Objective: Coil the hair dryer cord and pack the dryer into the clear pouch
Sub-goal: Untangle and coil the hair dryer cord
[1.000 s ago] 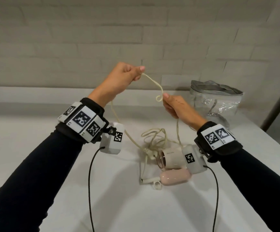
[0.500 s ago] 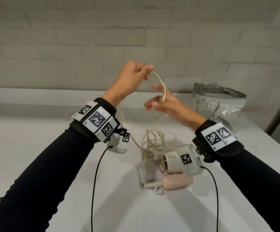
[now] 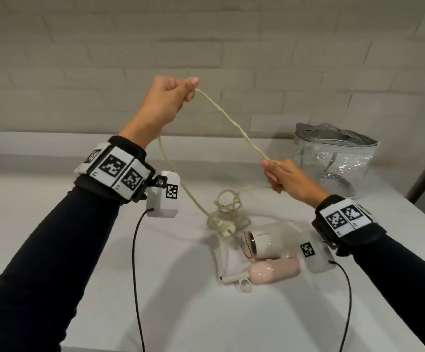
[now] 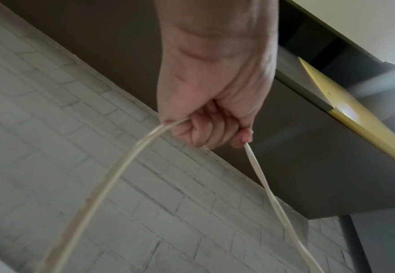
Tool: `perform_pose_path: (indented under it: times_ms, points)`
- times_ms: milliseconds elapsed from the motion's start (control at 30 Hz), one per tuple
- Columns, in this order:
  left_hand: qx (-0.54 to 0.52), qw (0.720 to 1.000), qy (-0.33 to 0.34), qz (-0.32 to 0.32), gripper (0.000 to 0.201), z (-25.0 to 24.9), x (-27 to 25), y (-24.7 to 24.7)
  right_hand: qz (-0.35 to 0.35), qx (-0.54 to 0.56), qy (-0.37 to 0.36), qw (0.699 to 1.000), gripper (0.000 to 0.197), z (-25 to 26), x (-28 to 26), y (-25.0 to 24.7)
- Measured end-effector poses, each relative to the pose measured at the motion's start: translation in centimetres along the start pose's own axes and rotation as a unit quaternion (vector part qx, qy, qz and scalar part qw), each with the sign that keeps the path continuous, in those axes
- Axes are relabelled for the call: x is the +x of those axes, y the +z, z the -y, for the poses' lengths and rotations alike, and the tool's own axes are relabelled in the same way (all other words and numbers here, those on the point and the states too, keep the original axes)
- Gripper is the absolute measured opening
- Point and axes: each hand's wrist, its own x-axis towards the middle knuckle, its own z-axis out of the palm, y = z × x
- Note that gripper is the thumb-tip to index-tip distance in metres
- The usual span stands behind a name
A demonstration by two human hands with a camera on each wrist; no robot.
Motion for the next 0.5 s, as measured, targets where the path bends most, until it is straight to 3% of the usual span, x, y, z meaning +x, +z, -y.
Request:
perform_pose_path:
  times_ms: [133, 267, 333, 400, 467, 500]
  points:
    - [-0.079, 0.996, -0.045, 0.013, 0.048, -1.2, 0.0, -0.1, 0.0, -0.108, 0.012, 0.994, 0.042, -1.9, -0.9, -1.5]
    - [-0.134, 0.984, -0.091, 0.07, 0.043, -2.8, 0.1, 0.8, 0.035, -0.263, 0.028, 0.964, 0.041, -2.2, -0.8, -1.7]
    - [-0.138, 0.977, -0.12, 0.105, 0.036, -2.6, -0.3, 1.2, 0.095, -0.343, 0.059, 0.933, 0.037, -1.7, -1.0, -1.5]
    - [-0.134, 0.974, -0.149, 0.108, 0.031, -1.7, -1.1, 2.2, 0.166, -0.435, 0.086, 0.881, 0.03, -0.6, -1.6, -0.3]
    - [-0.129, 0.973, -0.172, 0.088, 0.03, -0.8, -2.1, 3.8, 0.21, -0.513, 0.07, 0.829, 0.027, 0.8, -2.3, 1.6]
    - [-0.143, 0.968, -0.184, 0.092, 0.029, -0.4, -2.6, 4.7, 0.218, -0.529, 0.048, 0.819, 0.028, 1.2, -2.6, 2.7]
